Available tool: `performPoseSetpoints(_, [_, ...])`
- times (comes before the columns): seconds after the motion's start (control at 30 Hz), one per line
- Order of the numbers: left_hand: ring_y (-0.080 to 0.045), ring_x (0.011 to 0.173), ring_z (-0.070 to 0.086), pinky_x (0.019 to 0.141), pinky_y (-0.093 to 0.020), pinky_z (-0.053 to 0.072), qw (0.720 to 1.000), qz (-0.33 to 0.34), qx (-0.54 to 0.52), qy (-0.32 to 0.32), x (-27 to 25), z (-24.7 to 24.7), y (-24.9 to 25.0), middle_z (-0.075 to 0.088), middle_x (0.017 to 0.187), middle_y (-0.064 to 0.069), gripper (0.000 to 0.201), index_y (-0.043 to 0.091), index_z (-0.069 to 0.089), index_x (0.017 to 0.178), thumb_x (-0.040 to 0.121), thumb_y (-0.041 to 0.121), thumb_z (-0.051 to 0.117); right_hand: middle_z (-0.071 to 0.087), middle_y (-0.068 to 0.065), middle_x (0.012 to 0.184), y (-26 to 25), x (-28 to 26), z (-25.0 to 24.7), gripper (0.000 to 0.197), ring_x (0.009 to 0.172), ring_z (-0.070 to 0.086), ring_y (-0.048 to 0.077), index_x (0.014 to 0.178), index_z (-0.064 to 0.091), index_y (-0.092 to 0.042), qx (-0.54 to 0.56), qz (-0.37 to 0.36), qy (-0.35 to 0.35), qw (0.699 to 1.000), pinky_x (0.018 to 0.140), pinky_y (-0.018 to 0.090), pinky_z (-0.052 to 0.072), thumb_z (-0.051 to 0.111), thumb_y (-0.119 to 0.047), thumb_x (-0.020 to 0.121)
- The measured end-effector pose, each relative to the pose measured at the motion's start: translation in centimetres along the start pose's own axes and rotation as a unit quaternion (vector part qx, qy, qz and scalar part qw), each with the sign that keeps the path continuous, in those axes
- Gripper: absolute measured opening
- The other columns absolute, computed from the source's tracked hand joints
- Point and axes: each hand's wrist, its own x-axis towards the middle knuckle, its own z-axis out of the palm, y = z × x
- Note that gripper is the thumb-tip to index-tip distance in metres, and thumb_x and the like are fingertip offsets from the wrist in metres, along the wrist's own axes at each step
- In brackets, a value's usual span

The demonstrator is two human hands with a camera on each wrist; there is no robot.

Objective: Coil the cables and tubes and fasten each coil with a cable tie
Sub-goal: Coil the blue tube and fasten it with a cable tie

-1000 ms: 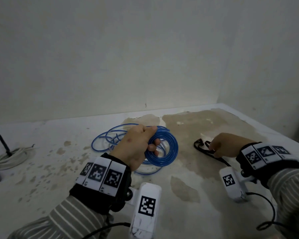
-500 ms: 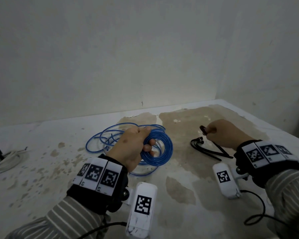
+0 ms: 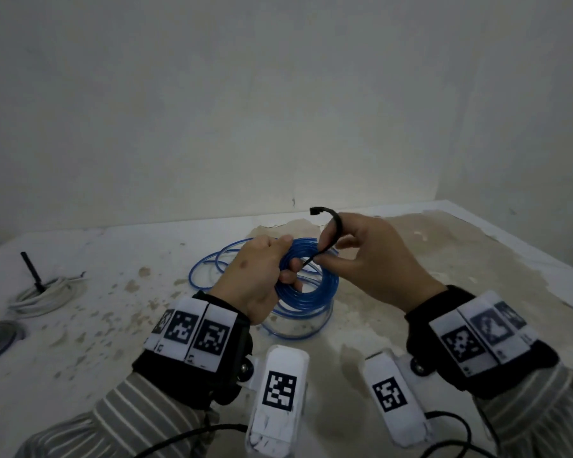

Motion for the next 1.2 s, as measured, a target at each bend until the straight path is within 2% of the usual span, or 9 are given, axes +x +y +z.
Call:
performPoseSetpoints(0.1, [-0.009,0.041,0.032,0.046,-0.024,0.044,1.0,0.009,-0.006,0.012,-0.7,-0.8,0.4,0.045,0.058,-0.004,0.023,0.006,0.046,0.087,0.101,0.019,0.032,0.061,-0.005,0.094,-0.4,0.4,1.4,0.039,0.09,0.058,0.007,0.071,0.049,-0.035,-0.005,-0.027,0.031,0.999,0.078,0.019,0.053,0.072,-0.005,0.075])
performPoseSetpoints(0.23, [-0.01,0.043,0.035,0.049,-0.025,0.045,0.999,0.032,-0.009,0.032,-1.2,-1.7,0.6,0.047,0.062,-0.007,0.023,0.008,0.043,0.084,0.101,0.019,0.032,0.064,0.005,0.087,-1.1,1.2,3.0,0.039,0.079,0.061,0.018,0.07,0.046,-0.029,-0.031,-0.064,0.047,0.996,0.074,0.015,0.051,0.069,0.002,0.075])
performPoseSetpoints(0.5, [-0.008,0.038,0.038,0.052,-0.029,0.046,0.997,0.038,0.031,0.061,-1.9,-3.4,1.3,0.051,0.063,-0.008,0.026,0.009,0.036,0.077,0.101,0.021,0.033,0.06,0.01,0.069,-1.8,1.6,5.1,0.012,0.063,0.059,0.026,0.068,0.057,-0.005,-0.092,-0.163,0.072,0.98,0.057,0.042,0.054,0.069,-0.008,0.07])
performPoseSetpoints(0.63, [-0.009,0.044,0.038,0.048,-0.027,0.045,0.993,0.058,0.05,0.09,-2.0,-4.1,1.4,0.047,0.076,-0.008,0.02,0.008,0.043,0.083,0.1,0.018,0.037,0.062,0.008,0.073,-2.2,1.9,5.6,0.013,0.068,0.06,0.027,0.071,0.059,-0.01,-0.068,-0.128,0.032,0.989,0.063,0.045,0.055,0.072,-0.008,0.072])
performPoseSetpoints(0.77, [-0.008,0.041,0.038,0.044,-0.024,0.042,0.993,0.068,0.031,0.091,-2.2,-4.6,1.2,0.049,0.078,-0.008,0.022,0.002,0.052,0.112,0.099,0.013,0.038,0.062,-0.007,0.078,-2.8,2.0,5.1,0.021,0.079,0.061,0.01,0.073,0.057,-0.022,0.007,-0.044,-0.032,0.998,0.078,0.032,0.055,0.074,-0.01,0.075])
performPoseSetpoints(0.9, [-0.01,0.045,0.034,0.042,-0.023,0.041,0.995,0.067,0.004,0.08,-2.5,-5.0,1.4,0.058,0.081,-0.005,0.026,0.008,0.06,0.113,0.099,0.012,0.038,0.068,-0.006,0.078,-3.4,2.2,4.6,0.011,0.085,0.065,0.011,0.073,0.065,-0.018,0.117,0.035,-0.046,0.991,0.085,0.034,0.053,0.071,-0.009,0.078])
performPoseSetpoints(1.0, [-0.01,0.043,0.033,0.043,-0.023,0.041,0.995,0.063,-0.013,0.079,-2.6,-5.1,1.4,0.062,0.082,-0.004,0.026,0.009,0.062,0.11,0.099,0.012,0.038,0.07,-0.004,0.074,-3.7,2.4,4.0,0.009,0.077,0.066,0.008,0.08,0.069,-0.017,0.14,0.06,-0.047,0.987,0.074,0.019,0.051,0.073,-0.011,0.075])
performPoseSetpoints(1.1, [-0.011,0.045,0.033,0.046,-0.026,0.041,0.995,0.062,-0.013,0.077,-2.7,-5.0,1.3,0.063,0.085,-0.007,0.025,0.014,0.065,0.1,0.098,0.012,0.04,0.067,0.0,0.073,-3.9,2.6,3.9,0.016,0.071,0.064,0.014,0.087,0.068,-0.019,0.162,0.076,-0.031,0.983,0.069,0.02,0.054,0.073,-0.008,0.076])
performPoseSetpoints(1.2, [-0.013,0.048,0.033,0.05,-0.029,0.037,0.994,0.073,0.011,0.085,-2.7,-4.8,1.2,0.062,0.086,-0.009,0.025,0.018,0.068,0.092,0.097,0.011,0.044,0.067,0.001,0.069,-4.3,2.7,4.4,0.011,0.061,0.062,0.006,0.087,0.068,-0.012,0.218,0.107,-0.024,0.97,0.057,0.014,0.05,0.065,-0.003,0.082])
